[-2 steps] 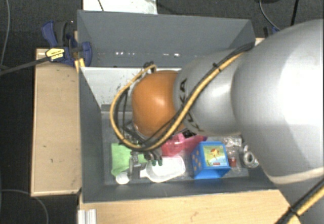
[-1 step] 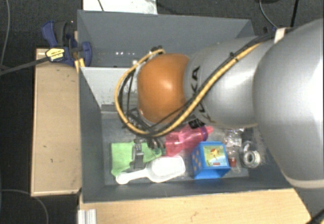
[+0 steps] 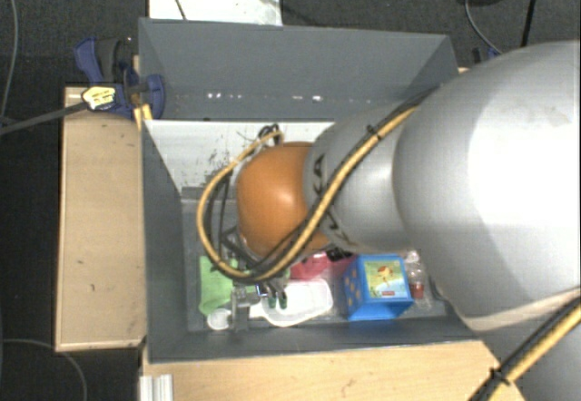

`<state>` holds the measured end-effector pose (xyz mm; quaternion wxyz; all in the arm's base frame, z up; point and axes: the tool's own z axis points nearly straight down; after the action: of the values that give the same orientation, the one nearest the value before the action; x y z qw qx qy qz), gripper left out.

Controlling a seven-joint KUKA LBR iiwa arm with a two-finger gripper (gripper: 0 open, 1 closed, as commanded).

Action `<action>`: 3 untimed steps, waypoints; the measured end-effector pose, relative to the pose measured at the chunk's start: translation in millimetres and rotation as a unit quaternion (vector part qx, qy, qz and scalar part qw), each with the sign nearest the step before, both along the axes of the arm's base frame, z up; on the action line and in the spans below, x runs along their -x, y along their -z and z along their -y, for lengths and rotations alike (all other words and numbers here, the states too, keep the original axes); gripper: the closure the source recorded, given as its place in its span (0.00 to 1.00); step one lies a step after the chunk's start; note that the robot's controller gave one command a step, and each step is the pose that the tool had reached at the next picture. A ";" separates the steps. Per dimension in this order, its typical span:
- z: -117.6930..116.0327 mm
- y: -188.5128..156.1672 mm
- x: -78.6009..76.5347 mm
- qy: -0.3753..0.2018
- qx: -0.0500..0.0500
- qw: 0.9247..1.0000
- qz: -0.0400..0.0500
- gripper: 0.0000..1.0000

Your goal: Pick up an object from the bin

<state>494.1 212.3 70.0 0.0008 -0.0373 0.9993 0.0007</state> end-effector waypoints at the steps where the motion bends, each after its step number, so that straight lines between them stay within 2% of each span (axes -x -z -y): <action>1: -6.7 -0.5 -16.0 0.087 0.000 0.996 0.000 1.00; 3: -6.2 -3.9 -14.8 0.088 0.001 0.996 -0.002 1.00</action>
Offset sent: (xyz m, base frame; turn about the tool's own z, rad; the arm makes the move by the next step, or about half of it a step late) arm 0.0000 0.0000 0.0000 0.0000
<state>508.9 218.4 73.9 -0.0007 0.0507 0.9987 0.0000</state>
